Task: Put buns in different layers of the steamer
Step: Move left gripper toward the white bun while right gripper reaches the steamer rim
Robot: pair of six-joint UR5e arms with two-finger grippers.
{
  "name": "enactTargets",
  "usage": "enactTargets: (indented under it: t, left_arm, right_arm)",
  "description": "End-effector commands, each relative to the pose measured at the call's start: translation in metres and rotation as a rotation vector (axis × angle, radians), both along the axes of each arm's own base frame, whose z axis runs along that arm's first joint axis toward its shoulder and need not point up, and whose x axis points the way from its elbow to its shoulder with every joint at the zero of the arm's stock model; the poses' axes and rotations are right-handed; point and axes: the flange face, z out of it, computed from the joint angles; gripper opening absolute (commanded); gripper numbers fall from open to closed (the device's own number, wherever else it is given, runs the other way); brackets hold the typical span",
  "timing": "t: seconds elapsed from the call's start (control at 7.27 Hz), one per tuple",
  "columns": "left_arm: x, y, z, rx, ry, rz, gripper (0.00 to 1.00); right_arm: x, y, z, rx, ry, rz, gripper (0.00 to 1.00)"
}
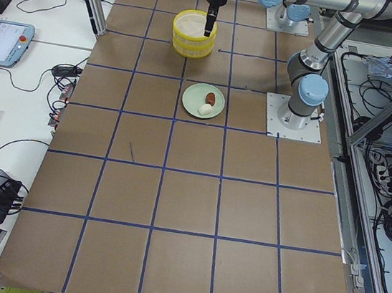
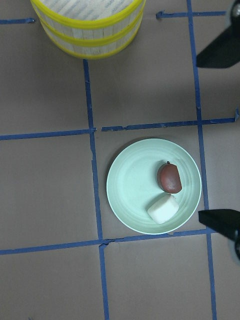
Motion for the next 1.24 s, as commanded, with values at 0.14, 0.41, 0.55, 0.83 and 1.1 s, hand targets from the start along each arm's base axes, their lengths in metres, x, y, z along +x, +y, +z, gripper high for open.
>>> enactTargets:
  t: [0.14, 0.41, 0.55, 0.83, 1.1]
  left_arm:
    - [0.0, 0.0, 0.0, 0.0, 0.003, -0.001, 1.0]
    - [0.0, 0.0, 0.0, 0.0, 0.003, -0.001, 1.0]
    - [0.0, 0.0, 0.0, -0.002, 0.001, -0.001, 1.0]
    - [0.0, -0.002, -0.002, 0.005, 0.0, 0.007, 1.0]
    - [0.006, -0.027, -0.052, 0.084, 0.013, 0.01, 0.98]
  right_arm:
    - [0.024, 0.0, -0.012, 0.012, -0.005, -0.056, 1.0]
    - [0.022, 0.015, -0.034, 0.072, -0.009, -0.057, 1.0]
    - [0.018, 0.016, -0.033, 0.06, -0.007, -0.048, 1.0]
    - [0.026, 0.01, -0.038, 0.04, -0.007, -0.069, 1.0]
    - [0.045, -0.03, -0.079, 0.003, -0.012, -0.129, 1.0]
